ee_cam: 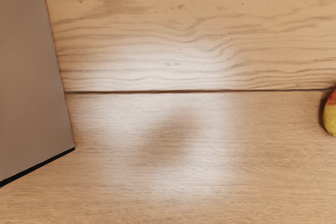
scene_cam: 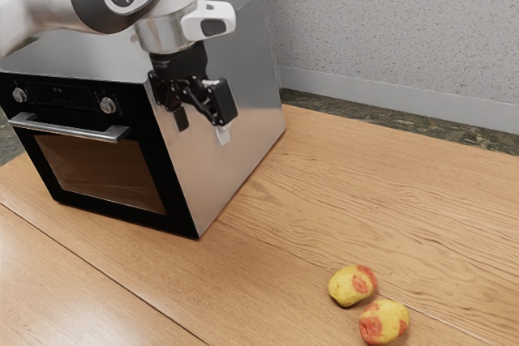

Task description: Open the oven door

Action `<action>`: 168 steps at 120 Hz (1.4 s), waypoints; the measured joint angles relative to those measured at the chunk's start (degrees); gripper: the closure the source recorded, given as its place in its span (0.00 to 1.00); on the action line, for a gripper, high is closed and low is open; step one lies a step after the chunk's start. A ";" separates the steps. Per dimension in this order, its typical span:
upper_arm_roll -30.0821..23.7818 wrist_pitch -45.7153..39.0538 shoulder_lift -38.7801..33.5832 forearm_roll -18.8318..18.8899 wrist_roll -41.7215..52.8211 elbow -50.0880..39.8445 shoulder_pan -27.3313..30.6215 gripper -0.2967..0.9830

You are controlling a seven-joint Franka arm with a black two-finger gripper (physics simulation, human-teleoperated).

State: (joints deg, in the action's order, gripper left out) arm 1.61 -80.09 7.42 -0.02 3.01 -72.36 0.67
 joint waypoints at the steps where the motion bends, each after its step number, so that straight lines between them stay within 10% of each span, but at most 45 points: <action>1: 0.00 -0.09 0.00 0.05 0.01 0.00 0.03 0.23; 36: -2.87 -0.12 -1.33 2.78 0.50 10.03 0.77 0.23; 50: -24.33 -0.45 -12.95 6.98 10.37 17.08 10.17 0.23; 58: -31.52 -1.44 -30.50 8.88 15.85 2.23 0.18 0.23; 67: -24.91 -9.31 -46.98 10.08 21.32 -21.84 -20.30 0.23; 80: -11.65 -12.74 -54.16 14.24 28.08 -28.30 -27.36 0.23; 93: 9.95 -12.73 -62.20 23.26 34.56 -28.93 -28.30 0.23; 117: 26.07 -12.67 -70.66 30.62 46.06 -29.48 -25.20 0.23; 146: 34.27 -13.16 -62.87 27.16 60.21 -30.06 -13.56 0.23; 168: 42.11 -22.62 -64.05 23.82 70.16 -34.85 -19.19 0.23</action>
State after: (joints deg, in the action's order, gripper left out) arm 43.73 -102.72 -56.63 23.80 73.18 -107.21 -18.52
